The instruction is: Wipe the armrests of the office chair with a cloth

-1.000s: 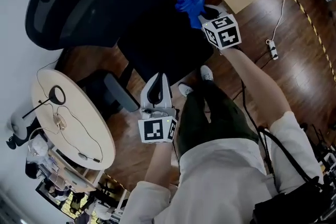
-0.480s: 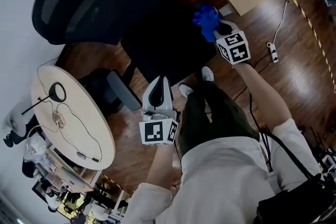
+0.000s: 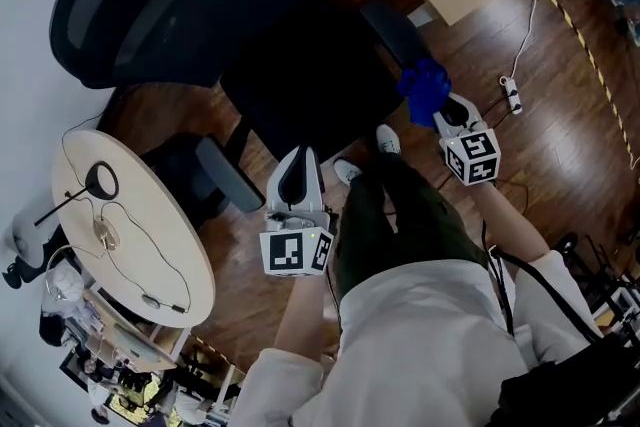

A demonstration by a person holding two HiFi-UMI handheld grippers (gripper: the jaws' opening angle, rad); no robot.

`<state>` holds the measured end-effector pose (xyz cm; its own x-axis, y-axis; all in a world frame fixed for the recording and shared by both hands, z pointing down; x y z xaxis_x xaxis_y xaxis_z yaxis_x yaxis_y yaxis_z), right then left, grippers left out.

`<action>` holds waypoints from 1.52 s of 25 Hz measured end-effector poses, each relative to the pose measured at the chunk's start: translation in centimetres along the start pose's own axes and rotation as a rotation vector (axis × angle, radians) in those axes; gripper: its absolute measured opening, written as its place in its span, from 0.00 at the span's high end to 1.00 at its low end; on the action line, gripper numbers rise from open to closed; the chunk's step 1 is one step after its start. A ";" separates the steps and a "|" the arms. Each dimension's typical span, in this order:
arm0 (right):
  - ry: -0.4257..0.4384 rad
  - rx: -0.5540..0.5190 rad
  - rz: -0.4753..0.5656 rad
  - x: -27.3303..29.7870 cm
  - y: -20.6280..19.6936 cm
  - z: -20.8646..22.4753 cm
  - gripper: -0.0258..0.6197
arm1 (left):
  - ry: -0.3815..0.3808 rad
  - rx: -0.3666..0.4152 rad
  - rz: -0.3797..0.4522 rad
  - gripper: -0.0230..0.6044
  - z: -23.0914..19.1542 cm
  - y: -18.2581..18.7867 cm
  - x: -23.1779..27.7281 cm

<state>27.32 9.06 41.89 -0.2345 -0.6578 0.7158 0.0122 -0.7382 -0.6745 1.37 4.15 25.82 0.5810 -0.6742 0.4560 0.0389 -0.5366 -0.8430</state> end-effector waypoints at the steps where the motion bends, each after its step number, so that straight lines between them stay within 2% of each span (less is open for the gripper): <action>1: 0.027 -0.009 0.056 -0.6 1.7 -1.0 0.86 | 0.009 -0.003 0.011 0.98 -0.3 0.2 -0.3; 3: 0.109 -0.065 0.175 -1.8 6.1 -4.2 0.86 | 0.046 -0.006 0.041 0.98 -1.6 0.7 -1.0; 5: 0.231 -0.154 0.261 -2.7 10.1 -8.9 0.86 | 0.104 -0.022 0.077 0.98 -3.4 0.9 -2.2; 8: 0.409 -0.282 0.303 -2.8 13.3 -16.1 0.85 | 0.189 -0.084 0.115 0.98 -6.1 -0.3 -4.6; 12: 0.596 -0.371 0.288 1.3 13.3 -24.8 0.85 | 0.356 -0.173 0.149 0.98 -11.5 -3.8 -9.7; 16: 0.734 -0.431 0.219 7.1 9.3 -31.3 0.85 | 0.543 -0.241 0.154 0.98 -16.5 -9.3 -14.9; 21: 0.784 -0.543 0.059 16.3 0.2 -35.8 0.85 | 0.662 -0.309 0.163 0.98 -17.9 -15.4 -18.8; 26: 0.824 -0.600 0.042 22.5 -2.1 -41.6 0.85 | 0.633 -0.390 0.206 0.98 -18.1 -17.3 -19.0; 31: 0.805 -0.601 -0.014 26.0 -4.1 -43.5 0.85 | 0.637 -0.376 0.173 0.98 -18.2 -18.6 -19.2; 35: 0.779 -0.617 -0.186 31.9 -7.8 -43.4 0.85 | 0.650 -0.375 0.149 0.98 -18.5 -18.8 -19.2; 38: 0.760 -0.585 -0.347 36.1 -10.5 -43.0 0.85 | 0.677 -0.334 0.145 0.98 -18.9 -18.4 -19.7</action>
<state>-23.05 -0.50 67.07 -0.6923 -0.0017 0.7216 -0.6034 -0.5471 -0.5802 -26.13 17.72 37.80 -0.0673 -0.8554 0.5137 -0.3095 -0.4715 -0.8258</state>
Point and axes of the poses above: the fingertips, and each gripper's own axes: x forward along the fingers, z to its right, y out of its top, the point moved 2 cm from there along -x, backward along the fingers, and after that the axes turned 5 degrees about -z, right-handed, at the moved point
